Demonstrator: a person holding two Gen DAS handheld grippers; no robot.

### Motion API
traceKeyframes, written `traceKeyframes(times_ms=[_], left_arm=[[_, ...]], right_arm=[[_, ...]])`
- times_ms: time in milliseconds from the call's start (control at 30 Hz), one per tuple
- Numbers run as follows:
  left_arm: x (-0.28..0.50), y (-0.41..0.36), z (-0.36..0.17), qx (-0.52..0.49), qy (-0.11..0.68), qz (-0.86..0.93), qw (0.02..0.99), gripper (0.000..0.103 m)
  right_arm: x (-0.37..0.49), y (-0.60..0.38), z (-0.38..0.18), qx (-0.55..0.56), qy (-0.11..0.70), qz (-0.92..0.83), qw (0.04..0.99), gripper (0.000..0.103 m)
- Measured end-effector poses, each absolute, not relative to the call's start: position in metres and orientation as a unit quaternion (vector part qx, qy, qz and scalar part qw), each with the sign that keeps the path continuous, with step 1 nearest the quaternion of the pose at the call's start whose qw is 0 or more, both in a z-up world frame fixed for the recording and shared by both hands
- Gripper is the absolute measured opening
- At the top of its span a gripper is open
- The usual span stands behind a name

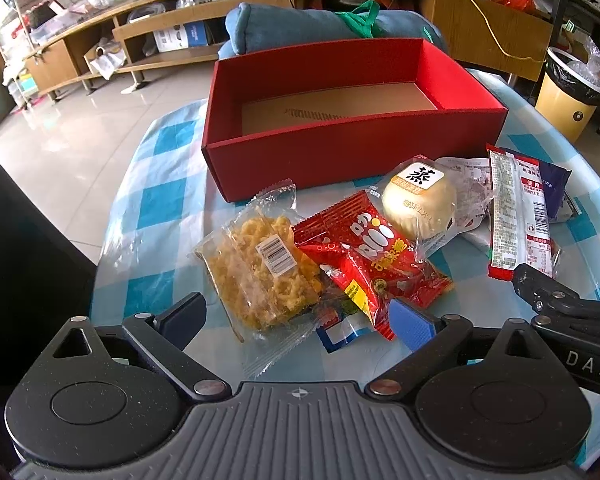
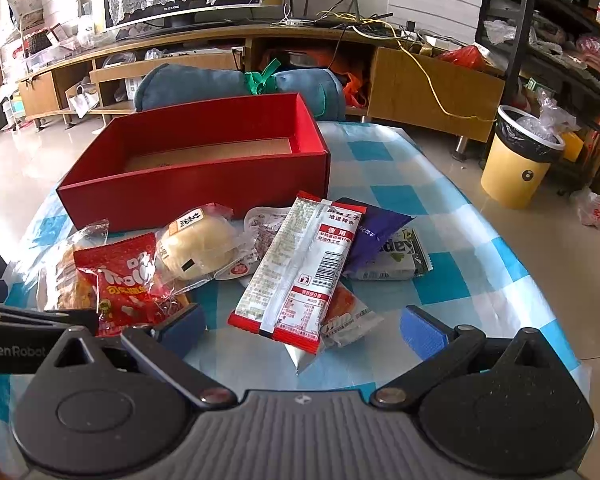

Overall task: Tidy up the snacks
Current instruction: 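Move both grippers toward the snack pile in front of the red box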

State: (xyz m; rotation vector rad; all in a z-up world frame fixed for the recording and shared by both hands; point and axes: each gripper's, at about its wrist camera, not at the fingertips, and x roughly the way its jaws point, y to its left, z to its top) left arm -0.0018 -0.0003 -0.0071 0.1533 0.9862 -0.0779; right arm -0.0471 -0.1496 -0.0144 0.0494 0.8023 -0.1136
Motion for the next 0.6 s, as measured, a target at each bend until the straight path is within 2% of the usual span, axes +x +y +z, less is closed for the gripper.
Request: traceKeyframes(times_ms=[600], left_arm=[[-0.0042,-0.0029,-0.0113,0.085,0.485,-0.037,0.869,0.096]], right_arm=[[-0.0454,-0.1464,-0.0186,0.012,0.411,-0.054,0.91,0.1]])
